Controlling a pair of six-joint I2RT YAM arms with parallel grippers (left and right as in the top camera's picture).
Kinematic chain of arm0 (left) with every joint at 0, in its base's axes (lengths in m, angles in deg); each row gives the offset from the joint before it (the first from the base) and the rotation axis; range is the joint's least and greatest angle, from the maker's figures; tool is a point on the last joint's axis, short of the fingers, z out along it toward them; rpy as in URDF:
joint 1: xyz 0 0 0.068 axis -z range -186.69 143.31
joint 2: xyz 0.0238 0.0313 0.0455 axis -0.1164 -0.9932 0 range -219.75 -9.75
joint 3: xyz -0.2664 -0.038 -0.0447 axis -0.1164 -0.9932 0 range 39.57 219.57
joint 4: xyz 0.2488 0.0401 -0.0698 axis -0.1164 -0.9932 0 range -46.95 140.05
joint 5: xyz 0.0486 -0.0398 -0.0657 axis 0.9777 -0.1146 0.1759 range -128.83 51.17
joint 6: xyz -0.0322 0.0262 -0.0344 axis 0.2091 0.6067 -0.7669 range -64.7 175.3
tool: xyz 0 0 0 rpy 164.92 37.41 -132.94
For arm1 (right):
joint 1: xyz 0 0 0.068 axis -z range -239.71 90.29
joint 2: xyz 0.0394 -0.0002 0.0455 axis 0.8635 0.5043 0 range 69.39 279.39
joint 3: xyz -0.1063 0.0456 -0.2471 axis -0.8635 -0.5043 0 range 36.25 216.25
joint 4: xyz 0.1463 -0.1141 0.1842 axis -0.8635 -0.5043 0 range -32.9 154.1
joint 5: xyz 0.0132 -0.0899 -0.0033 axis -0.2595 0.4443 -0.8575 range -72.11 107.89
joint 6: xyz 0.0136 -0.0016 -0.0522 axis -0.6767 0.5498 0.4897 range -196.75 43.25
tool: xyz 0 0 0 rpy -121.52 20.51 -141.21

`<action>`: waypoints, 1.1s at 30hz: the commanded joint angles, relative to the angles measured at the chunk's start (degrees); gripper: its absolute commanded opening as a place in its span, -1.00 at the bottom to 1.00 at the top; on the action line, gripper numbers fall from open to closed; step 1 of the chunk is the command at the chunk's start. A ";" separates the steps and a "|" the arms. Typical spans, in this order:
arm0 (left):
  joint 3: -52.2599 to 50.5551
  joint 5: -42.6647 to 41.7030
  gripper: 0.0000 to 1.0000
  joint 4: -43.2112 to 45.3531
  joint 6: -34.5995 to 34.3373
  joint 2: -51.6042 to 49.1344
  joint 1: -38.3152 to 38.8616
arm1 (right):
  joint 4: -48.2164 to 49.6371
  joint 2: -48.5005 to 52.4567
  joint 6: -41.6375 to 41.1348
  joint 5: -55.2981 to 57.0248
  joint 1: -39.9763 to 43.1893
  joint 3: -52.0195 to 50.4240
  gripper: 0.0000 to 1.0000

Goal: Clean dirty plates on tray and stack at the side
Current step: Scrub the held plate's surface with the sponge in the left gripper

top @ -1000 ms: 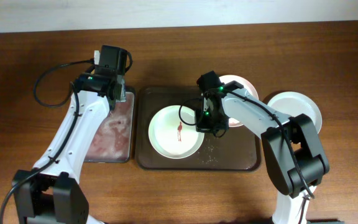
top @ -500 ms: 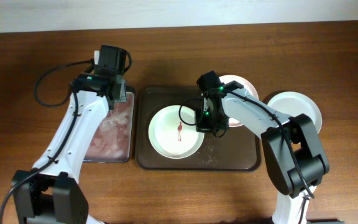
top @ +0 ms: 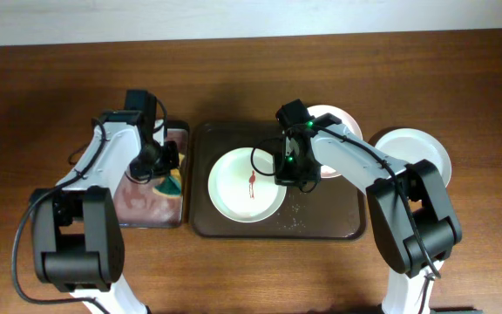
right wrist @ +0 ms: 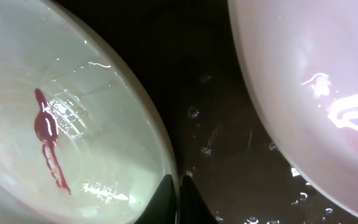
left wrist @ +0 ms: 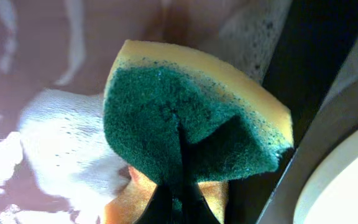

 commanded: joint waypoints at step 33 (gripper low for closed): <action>8.90 -32.76 -1.00 5.14 -11.78 -5.79 16.76 | -1.18 -0.11 -0.02 0.70 0.09 -0.35 -0.92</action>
